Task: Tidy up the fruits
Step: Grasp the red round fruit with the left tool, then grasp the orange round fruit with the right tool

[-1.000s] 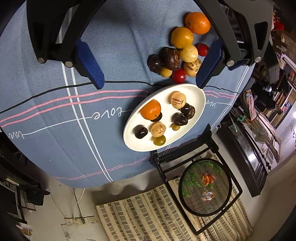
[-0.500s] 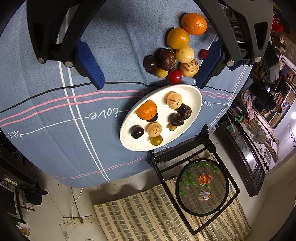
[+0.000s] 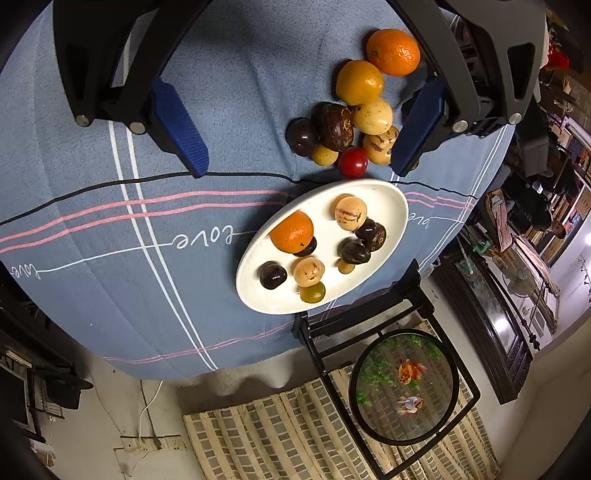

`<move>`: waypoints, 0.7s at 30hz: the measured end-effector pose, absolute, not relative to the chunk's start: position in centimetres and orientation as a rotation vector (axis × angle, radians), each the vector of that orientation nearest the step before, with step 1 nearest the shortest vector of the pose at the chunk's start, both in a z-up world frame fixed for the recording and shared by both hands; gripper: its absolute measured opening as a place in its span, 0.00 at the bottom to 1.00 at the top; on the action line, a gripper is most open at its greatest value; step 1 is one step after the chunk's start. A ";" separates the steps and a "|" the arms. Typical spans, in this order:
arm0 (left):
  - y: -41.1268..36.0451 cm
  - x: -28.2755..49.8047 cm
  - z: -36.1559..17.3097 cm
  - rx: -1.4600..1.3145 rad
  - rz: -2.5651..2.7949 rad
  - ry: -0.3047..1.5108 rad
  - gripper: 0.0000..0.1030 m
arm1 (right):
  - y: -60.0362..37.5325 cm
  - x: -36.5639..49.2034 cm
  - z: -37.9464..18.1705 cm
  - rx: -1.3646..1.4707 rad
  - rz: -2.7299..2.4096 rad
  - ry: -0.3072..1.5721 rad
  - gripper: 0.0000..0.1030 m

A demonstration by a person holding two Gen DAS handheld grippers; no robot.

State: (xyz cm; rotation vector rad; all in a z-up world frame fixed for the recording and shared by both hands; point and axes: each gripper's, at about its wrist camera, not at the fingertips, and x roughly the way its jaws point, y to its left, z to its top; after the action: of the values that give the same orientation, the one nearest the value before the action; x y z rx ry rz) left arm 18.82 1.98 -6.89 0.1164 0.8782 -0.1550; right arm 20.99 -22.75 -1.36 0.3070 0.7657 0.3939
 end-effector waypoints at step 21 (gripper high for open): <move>2.9 19.0 -6.5 0.058 -0.137 0.853 0.31 | -20.8 20.5 -1.6 0.231 0.468 0.787 0.97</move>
State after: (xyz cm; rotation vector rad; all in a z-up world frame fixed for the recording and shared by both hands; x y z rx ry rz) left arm 19.03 2.94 -6.47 0.0579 0.8535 -0.1374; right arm 20.47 -20.80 -1.63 0.2313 0.7866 0.4677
